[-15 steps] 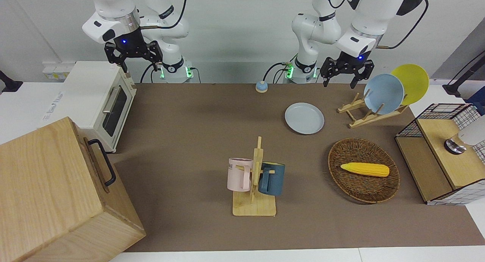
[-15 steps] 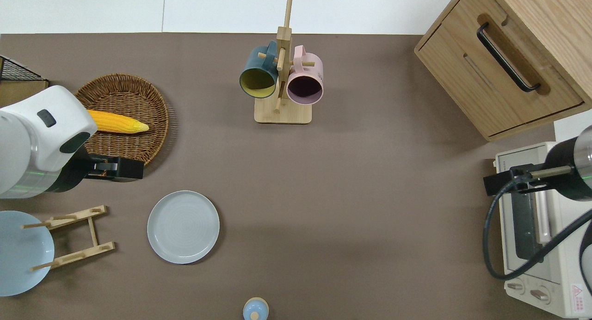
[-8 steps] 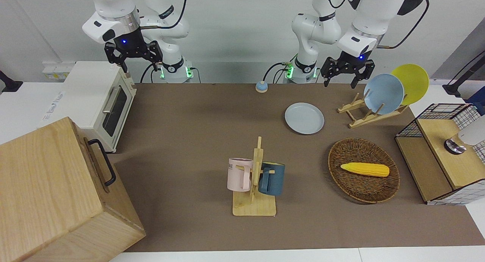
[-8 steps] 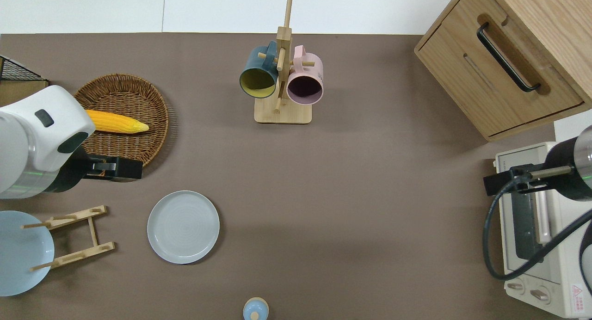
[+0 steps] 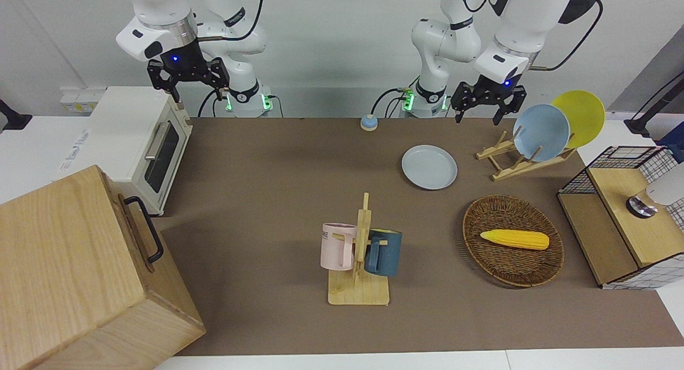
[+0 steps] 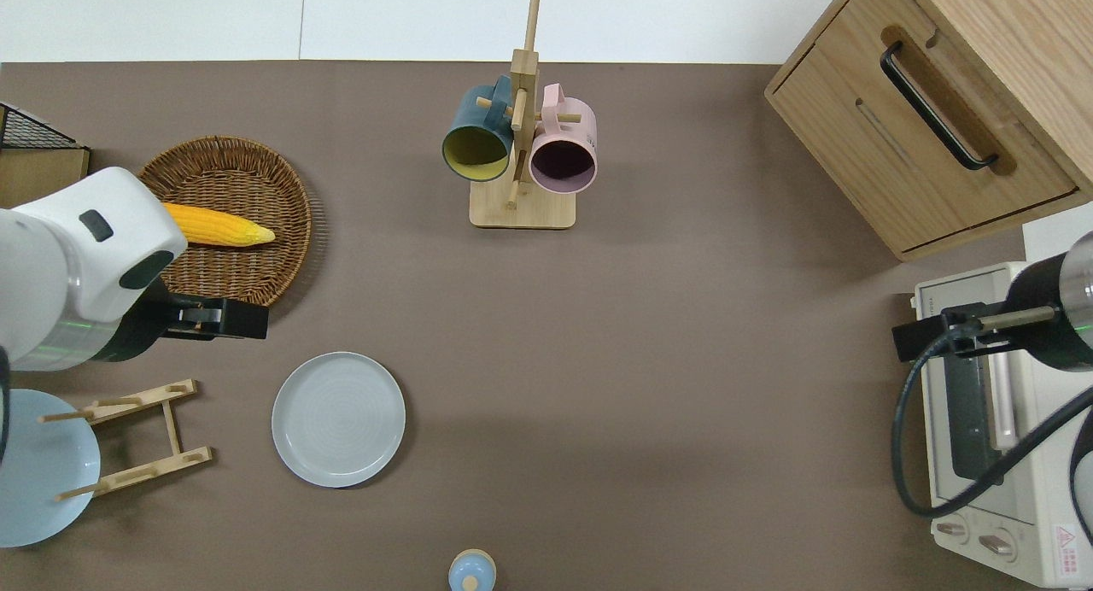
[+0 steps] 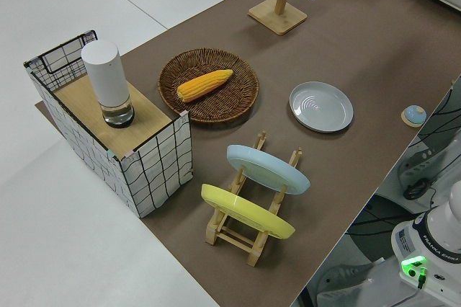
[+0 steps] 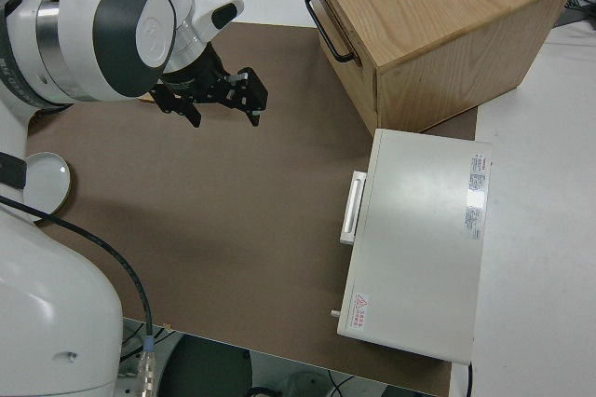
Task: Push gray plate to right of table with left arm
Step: 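Lower the left gripper beside the gray plate's edge nearest the basket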
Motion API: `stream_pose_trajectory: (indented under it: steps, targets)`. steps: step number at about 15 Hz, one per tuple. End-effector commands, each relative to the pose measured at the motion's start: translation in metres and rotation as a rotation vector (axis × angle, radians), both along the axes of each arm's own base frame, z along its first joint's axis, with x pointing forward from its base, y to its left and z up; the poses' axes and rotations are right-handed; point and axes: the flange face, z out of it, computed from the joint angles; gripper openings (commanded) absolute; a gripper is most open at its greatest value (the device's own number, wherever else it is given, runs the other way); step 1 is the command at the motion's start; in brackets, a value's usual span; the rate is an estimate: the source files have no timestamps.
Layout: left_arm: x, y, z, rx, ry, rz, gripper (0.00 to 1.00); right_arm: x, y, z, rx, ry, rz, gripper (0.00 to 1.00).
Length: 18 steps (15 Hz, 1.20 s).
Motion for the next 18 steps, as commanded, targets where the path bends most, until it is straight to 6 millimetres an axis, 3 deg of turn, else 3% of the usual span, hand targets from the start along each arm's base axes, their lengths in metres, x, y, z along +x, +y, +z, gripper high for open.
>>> stream_pose_trajectory:
  steps: [1,5,12,14,18]
  targets:
    - [-0.010,-0.003,-0.062,0.011,0.082,0.018,1.00,-0.004,0.000,0.003,0.001,0.000,0.007,0.996]
    - [-0.013,-0.002,-0.114,0.003,0.091,0.025,1.00,-0.004,0.000,0.003,0.001,0.000,0.007,0.996]
    - [-0.021,0.071,-0.205,-0.025,0.059,0.055,0.99,-0.004,0.000,0.003,0.000,0.000,0.006,0.996]
    - [-0.017,0.075,-0.220,-0.016,0.068,0.053,0.99,-0.004,0.000,0.003,0.001,0.000,0.007,0.996]
    - [-0.025,0.073,-0.274,0.005,0.058,0.015,0.99,-0.004,0.000,0.003,0.001,0.000,0.007,0.996]
